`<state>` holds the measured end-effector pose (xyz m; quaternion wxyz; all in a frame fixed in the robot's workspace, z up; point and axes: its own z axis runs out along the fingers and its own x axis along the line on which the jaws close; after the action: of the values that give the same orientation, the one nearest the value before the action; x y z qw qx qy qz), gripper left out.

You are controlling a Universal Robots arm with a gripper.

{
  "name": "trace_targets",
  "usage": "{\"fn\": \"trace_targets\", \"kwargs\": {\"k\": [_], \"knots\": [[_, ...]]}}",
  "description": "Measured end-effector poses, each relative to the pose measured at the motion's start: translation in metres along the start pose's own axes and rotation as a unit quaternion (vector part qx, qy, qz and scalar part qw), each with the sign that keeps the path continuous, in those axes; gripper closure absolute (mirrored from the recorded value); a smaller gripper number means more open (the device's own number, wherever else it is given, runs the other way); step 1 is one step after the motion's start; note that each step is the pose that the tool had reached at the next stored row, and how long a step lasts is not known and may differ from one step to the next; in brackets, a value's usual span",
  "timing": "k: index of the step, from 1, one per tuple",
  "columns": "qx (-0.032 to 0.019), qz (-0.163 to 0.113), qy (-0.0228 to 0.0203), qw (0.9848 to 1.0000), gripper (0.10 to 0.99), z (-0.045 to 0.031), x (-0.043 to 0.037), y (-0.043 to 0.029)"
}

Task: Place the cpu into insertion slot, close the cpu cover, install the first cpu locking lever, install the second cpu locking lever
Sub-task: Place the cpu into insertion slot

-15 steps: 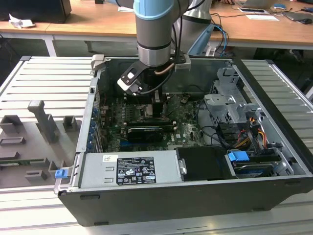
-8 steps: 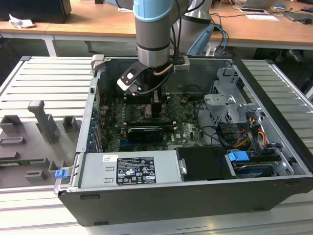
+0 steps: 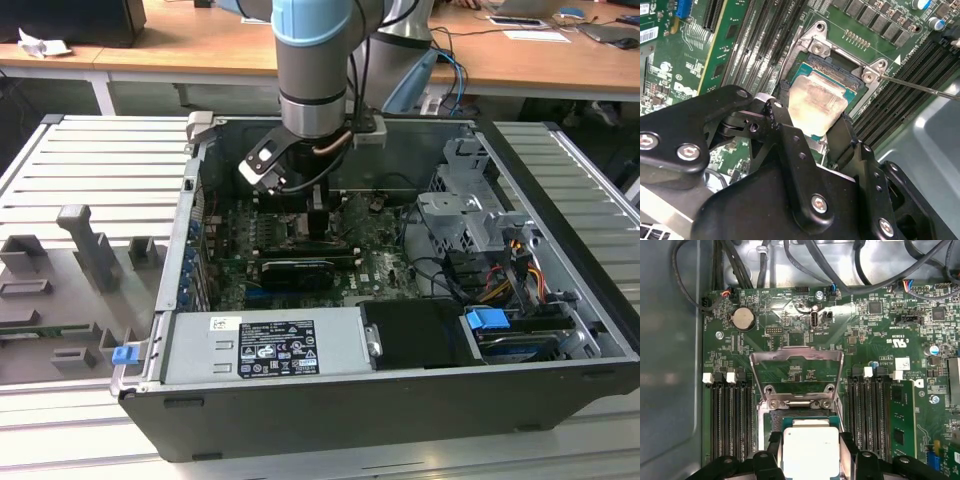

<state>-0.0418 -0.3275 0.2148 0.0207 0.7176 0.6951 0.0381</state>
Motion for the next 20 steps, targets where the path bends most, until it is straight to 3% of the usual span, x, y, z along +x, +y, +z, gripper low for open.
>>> {"fn": "trace_targets", "kwargs": {"k": [12,20], "knots": [[0.0001,-0.005,0.0004,1.0,0.545,0.0113,0.0053,-0.0018],[0.0002,-0.005,-0.0002,1.0,0.545,0.0142,0.0054,-0.0021]]}}
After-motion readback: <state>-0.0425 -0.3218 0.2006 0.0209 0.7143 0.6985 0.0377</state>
